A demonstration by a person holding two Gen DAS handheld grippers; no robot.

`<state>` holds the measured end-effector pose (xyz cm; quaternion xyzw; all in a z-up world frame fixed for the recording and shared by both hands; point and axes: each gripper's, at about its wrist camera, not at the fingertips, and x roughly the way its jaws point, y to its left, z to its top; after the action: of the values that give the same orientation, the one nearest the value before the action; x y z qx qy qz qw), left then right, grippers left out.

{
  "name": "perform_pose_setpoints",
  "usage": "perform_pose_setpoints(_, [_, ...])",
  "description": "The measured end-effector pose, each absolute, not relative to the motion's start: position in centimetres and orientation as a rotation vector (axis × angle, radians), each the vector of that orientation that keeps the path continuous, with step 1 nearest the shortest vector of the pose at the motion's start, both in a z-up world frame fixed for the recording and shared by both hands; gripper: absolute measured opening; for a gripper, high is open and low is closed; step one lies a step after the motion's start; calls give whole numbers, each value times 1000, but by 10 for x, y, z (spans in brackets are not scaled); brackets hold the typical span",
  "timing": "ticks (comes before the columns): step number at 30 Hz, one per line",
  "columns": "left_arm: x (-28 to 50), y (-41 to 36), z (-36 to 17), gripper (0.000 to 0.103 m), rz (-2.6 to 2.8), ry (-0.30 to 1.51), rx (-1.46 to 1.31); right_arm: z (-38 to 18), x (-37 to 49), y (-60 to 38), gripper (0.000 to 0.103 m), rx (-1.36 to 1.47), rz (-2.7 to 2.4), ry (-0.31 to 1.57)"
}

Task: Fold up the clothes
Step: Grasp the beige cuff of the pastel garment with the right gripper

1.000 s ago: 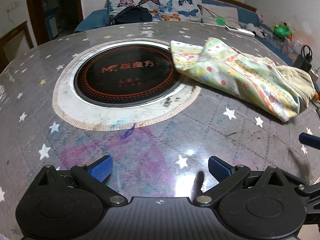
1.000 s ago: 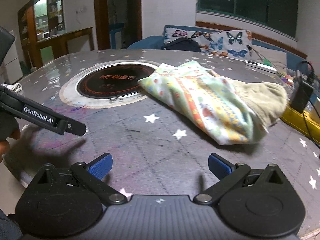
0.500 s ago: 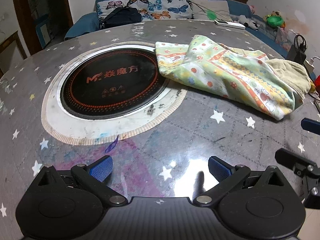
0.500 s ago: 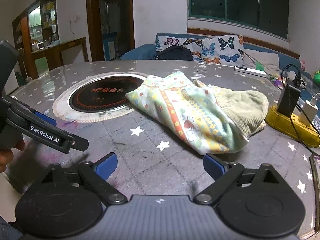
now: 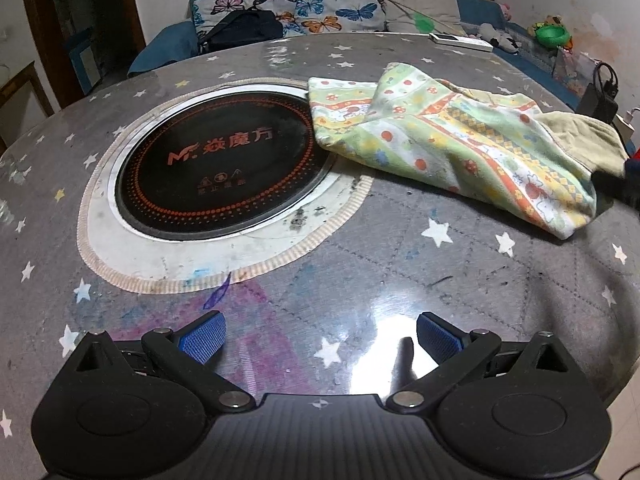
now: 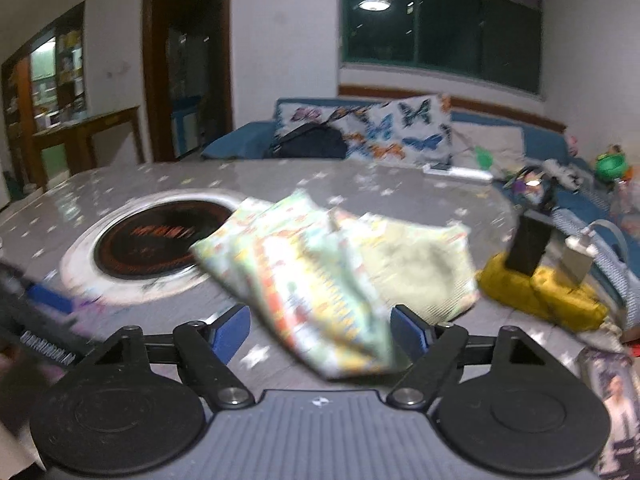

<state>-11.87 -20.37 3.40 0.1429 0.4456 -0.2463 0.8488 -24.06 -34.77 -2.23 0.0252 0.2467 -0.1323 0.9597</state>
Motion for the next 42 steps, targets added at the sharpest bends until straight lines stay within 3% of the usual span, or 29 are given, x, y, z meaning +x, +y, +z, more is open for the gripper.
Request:
perform_pose_setpoints(9, [-115,-199,31,103,-501,954,291,-17,-225,-395,73,60,-431,477])
perform_pose_setpoints(12, [-116,-198,32,103,-500,948,293,-23,-217,-405,57,94,-403,507])
perform_pose_setpoints(16, [-114,-195,36,103,-488,933,285,-28,-215,-404,21,142,-327,532])
perform_pose_setpoints(18, [-112,-193,38,103,-482,927,276,-26,-220,-394,14,134,-281,526])
perform_pose_setpoints(26, [-109,-189,47,103,-485,905,246,-25,-239,-348,8,99,-100,521])
perform_pose_setpoints(42, [-117,-194,77,103,-589,815,186,-46,-263,-253,6,-32,294,713])
